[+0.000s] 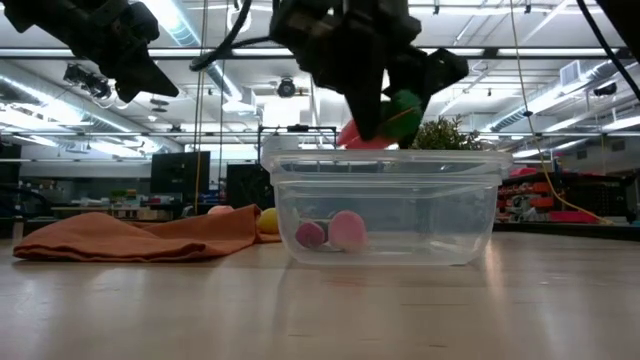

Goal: Pick and placing Produce into tupperware
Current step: Put the carrot into the transparent bin

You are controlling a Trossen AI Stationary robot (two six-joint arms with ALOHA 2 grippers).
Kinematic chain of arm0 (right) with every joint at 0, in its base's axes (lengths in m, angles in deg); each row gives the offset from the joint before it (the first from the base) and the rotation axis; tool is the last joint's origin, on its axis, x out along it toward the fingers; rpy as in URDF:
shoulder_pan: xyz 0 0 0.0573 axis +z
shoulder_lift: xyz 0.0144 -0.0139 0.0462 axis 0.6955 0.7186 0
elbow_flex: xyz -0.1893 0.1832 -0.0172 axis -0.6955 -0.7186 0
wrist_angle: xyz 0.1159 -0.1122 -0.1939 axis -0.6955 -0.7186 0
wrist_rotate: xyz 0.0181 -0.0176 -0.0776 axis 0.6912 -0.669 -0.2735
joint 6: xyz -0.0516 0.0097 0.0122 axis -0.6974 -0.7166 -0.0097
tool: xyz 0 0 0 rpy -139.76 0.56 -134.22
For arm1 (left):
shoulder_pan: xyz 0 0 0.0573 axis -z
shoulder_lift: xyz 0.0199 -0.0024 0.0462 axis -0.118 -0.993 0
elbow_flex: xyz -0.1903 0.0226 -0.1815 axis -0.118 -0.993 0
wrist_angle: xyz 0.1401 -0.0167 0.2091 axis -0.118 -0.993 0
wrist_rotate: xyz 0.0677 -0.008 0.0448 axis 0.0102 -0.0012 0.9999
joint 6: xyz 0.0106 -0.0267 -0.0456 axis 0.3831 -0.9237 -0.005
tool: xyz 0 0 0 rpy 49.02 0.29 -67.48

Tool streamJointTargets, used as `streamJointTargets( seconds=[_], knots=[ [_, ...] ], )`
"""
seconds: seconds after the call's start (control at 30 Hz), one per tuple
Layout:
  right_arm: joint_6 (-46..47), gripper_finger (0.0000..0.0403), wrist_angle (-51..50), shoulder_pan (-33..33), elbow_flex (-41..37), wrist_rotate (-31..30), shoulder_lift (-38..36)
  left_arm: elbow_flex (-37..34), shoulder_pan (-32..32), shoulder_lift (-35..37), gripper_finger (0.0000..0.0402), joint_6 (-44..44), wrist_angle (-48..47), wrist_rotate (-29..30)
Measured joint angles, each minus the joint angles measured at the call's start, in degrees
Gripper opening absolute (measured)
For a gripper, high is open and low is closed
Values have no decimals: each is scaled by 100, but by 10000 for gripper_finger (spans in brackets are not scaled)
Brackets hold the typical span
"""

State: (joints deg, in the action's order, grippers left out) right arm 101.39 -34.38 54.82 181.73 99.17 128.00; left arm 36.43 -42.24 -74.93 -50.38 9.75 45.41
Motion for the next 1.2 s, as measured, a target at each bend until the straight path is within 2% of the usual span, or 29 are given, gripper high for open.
streamJointTargets(
  seconds=[0.17,0.4,0.67,1.0,1.2],
  knots=[
    [711,143,150,5,-217,-130,0,0,2,0,19,0,-5,0],
    [1240,143,414,71,-500,-69,2,0,0,1,10,-2,-16,0],
    [1993,144,940,110,-877,-65,2,0,0,0,22,-2,-22,0],
    [2527,143,1071,145,-1170,-69,2,0,0,0,10,0,-21,0],
    [2564,144,1164,145,-1223,-143,2,0,0,0,21,4,-18,0]
  ],
)
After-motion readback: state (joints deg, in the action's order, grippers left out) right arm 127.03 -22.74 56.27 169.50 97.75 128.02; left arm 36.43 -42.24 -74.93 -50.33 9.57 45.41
